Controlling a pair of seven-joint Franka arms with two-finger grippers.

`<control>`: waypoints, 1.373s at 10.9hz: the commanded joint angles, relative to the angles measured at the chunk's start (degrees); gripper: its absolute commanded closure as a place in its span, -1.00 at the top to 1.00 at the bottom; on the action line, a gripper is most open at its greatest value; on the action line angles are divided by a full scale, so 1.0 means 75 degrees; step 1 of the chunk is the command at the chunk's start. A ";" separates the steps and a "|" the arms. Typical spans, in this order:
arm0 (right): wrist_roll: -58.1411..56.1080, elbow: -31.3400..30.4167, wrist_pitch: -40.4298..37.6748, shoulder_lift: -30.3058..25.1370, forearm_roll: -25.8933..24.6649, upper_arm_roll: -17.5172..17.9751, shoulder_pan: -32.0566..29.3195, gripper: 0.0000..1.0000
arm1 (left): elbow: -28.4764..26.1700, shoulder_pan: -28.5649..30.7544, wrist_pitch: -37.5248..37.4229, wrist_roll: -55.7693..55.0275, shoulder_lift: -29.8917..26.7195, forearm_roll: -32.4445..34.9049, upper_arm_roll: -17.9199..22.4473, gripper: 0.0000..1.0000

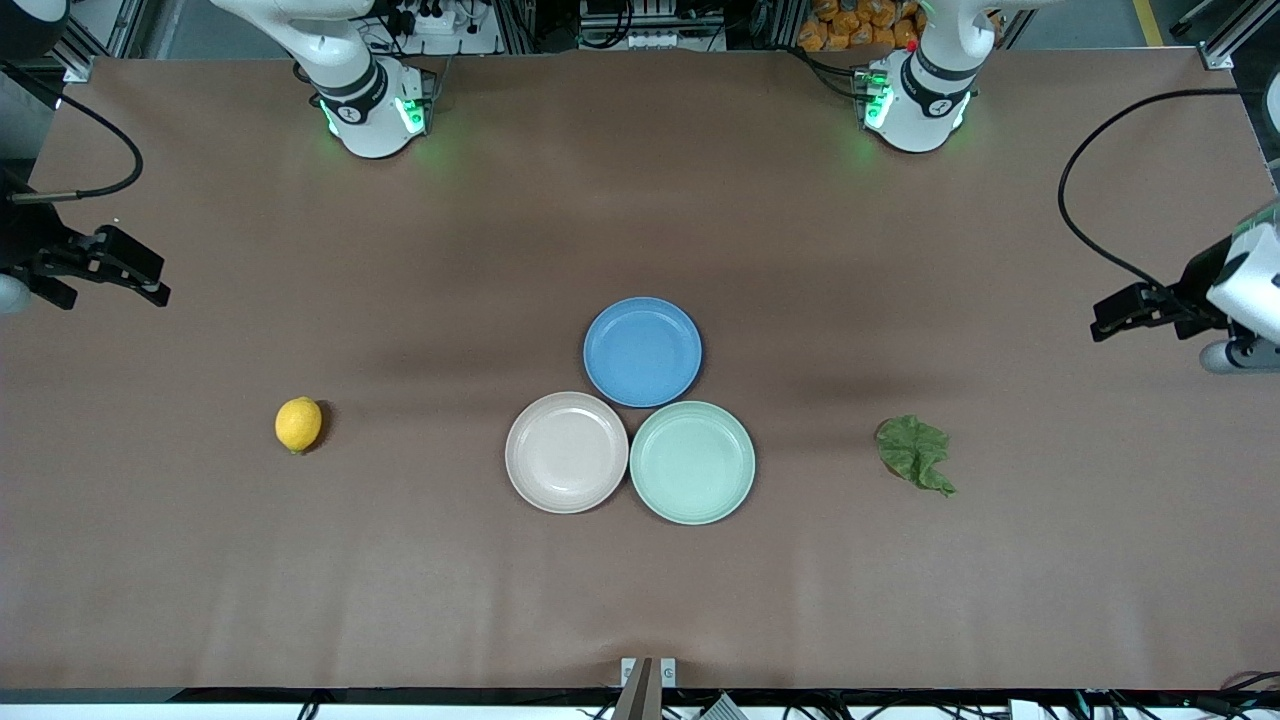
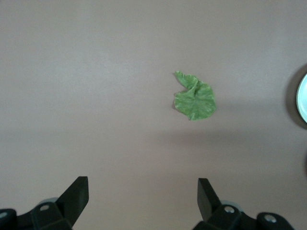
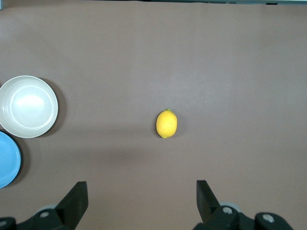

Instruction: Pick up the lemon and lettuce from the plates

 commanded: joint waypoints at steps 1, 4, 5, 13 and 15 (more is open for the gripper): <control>0.0035 0.0045 -0.0022 -0.0019 -0.0033 0.0009 0.0201 1.00 | -0.0711 -0.0063 0.0329 0.0181 -0.0840 -0.0044 0.0014 1.00; 0.0023 0.0069 0.0013 -0.0031 -0.0091 -0.0014 0.0178 1.00 | -0.0991 -0.0122 0.0422 0.0133 -0.1274 0.0131 0.0014 1.00; 0.0023 0.0103 0.0036 0.0016 -0.0080 -0.0003 0.0225 1.00 | -0.1202 -0.0122 0.0504 0.0133 -0.1438 0.0201 0.0014 1.00; 0.0105 0.0139 -0.0302 0.0040 -0.0009 -0.0061 0.0202 1.00 | 0.0491 -0.0005 -0.0278 0.0204 -0.0855 0.0261 0.0002 1.00; 0.0140 0.0139 -0.0618 -0.0007 -0.0021 -0.0073 0.0097 1.00 | 0.0542 0.0007 -0.0292 0.0239 -0.0935 0.0202 0.0026 1.00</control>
